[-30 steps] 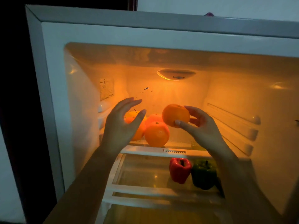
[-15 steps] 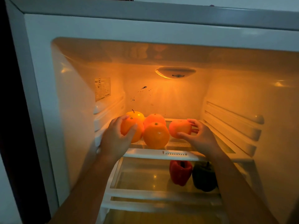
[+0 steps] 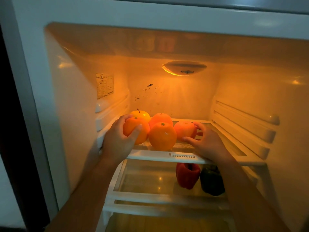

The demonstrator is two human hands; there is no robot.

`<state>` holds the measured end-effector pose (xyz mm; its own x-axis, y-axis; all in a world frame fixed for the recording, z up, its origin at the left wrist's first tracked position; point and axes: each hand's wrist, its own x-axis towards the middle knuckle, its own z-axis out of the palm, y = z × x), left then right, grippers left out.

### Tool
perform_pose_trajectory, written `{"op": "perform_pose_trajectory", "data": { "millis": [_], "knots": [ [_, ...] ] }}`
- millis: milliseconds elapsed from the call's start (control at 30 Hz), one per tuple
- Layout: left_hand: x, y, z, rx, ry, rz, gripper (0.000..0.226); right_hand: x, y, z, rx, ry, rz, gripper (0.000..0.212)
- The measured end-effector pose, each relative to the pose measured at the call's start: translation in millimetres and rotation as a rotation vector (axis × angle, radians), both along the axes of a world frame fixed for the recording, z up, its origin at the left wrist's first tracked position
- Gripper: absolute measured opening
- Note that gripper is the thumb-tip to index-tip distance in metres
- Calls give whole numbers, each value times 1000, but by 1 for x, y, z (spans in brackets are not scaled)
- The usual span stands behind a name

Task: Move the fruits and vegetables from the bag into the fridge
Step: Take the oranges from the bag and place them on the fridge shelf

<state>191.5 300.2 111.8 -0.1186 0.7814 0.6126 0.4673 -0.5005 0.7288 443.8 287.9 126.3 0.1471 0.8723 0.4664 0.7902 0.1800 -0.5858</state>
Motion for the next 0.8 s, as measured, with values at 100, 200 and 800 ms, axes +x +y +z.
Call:
{"op": "perform_pose_trajectory", "data": {
  "millis": [100, 200, 800],
  "knots": [
    [0, -1, 1, -19, -8, -4, 53, 0, -8, 3, 131, 89, 6, 64],
    [-1, -3, 2, -28, 0, -11, 54, -10, -23, 5, 305, 215, 61, 52],
    [-5, -4, 1, -15, -13, -18, 54, -60, -18, -4, 244, -50, 172, 76]
  ]
}}
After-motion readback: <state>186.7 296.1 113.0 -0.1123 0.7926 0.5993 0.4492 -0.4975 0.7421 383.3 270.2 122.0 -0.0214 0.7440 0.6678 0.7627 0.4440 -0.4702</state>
